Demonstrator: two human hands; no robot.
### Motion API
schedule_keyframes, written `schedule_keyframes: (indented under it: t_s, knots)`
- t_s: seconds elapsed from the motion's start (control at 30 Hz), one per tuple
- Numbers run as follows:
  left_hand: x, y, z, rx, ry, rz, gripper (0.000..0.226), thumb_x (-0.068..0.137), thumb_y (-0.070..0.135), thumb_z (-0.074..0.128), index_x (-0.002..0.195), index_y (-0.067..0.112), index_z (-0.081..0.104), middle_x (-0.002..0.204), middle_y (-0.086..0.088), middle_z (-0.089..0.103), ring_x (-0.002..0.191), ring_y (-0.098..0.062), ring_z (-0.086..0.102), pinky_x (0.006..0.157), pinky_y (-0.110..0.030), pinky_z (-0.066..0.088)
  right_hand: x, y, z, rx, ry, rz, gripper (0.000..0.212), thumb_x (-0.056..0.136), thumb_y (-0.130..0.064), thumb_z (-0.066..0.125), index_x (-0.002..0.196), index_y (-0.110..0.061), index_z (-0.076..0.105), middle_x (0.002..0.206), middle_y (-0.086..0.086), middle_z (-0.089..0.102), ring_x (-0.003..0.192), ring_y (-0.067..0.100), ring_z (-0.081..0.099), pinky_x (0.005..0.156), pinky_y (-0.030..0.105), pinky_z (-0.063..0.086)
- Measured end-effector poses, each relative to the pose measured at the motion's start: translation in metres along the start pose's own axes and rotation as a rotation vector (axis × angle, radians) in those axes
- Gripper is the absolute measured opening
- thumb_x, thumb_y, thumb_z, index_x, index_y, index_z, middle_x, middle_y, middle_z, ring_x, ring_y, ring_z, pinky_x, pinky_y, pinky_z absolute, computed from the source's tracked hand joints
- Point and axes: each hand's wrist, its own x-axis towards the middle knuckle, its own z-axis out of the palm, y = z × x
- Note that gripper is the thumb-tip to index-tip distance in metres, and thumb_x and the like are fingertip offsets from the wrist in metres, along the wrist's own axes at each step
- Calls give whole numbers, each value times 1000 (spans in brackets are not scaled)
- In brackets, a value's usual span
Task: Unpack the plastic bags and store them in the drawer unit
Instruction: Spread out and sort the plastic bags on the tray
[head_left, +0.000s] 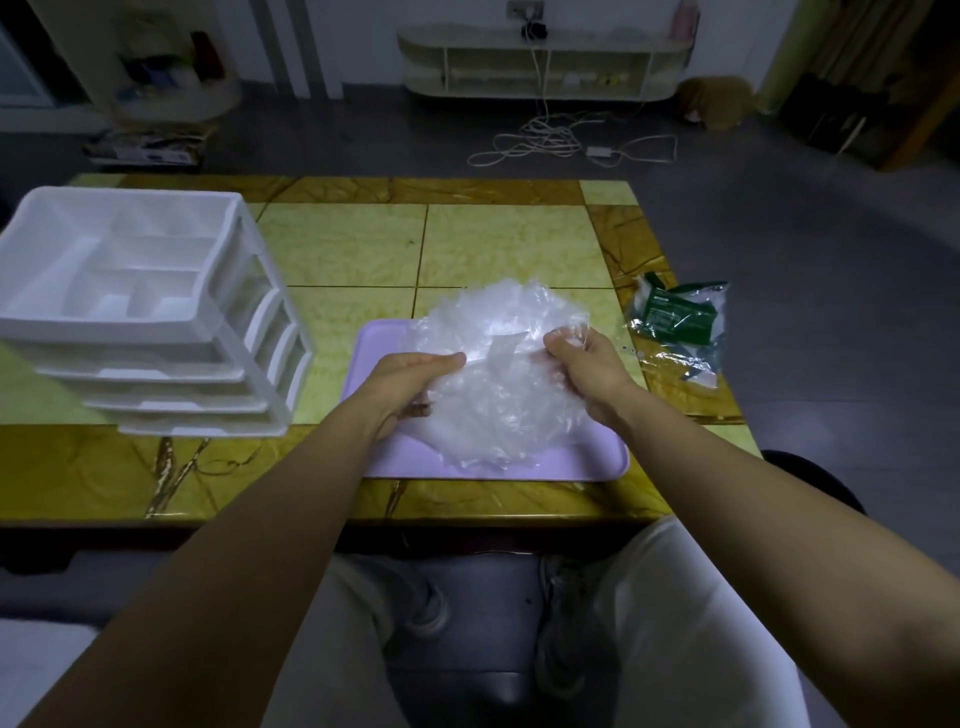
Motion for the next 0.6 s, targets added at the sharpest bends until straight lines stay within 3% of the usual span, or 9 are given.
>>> schedule_keyframes:
  t_s: [0.07,0.13,0.17,0.27,0.33,0.4,0.47,0.53,0.6]
  knots:
    - [0,-1,3,-60,84,-34,29,76,24,79,99,10,70,65,2,64,55,-8,56,48,-17,48,4,2,1,-15,42,-18,7,96,-16,52,100,-10,51,56,-3,69,35,6,42,39,18,33]
    - [4,0,4,-350,280,-60,16,79,17,75,86,6,66,51,1,57,40,-6,48,42,-16,44,10,5,0,75,148,-31,10,96,-15,48,104,-10,46,55,-3,68,32,6,37,36,17,29]
    - [6,1,5,-509,303,-89,21,80,23,75,81,7,61,56,-2,56,42,-9,49,45,-19,46,10,5,0,147,193,-29,9,97,-14,46,104,-10,44,53,-5,67,31,6,36,35,16,29]
    - [4,10,15,-547,-2,-250,63,72,60,70,96,4,53,85,-12,62,72,-21,63,69,-32,53,8,8,3,324,210,-26,6,98,-10,42,102,-11,38,63,-5,71,33,6,40,37,18,32]
    - [1,15,29,-417,-192,-259,74,71,67,66,107,3,56,95,-11,66,79,-20,67,71,-32,56,7,9,9,343,156,-57,6,99,-8,38,101,-13,38,77,0,74,35,9,43,39,20,33]
    - [2,26,44,-369,-174,-87,45,82,45,68,107,8,62,88,-6,70,65,-13,69,59,-24,54,6,4,14,289,138,-142,11,100,-8,36,101,-18,40,90,6,73,41,10,50,44,21,35]
    - [6,41,50,-332,5,215,14,91,15,60,104,9,63,75,-4,70,48,-8,62,49,-19,48,4,-9,15,206,139,-285,19,100,-6,34,105,-22,43,103,11,69,48,10,56,45,19,38]
    - [13,55,47,-211,115,458,17,95,5,50,104,10,63,66,-6,61,37,-4,49,42,-17,38,6,-23,15,146,151,-427,27,99,-2,34,112,-22,48,108,7,65,54,8,58,47,16,41]
    - [25,55,39,-68,136,565,21,96,5,47,109,6,64,63,-5,55,35,-2,42,39,-16,34,13,-25,14,76,184,-513,35,96,4,34,110,-19,57,107,1,63,59,6,59,51,17,45]
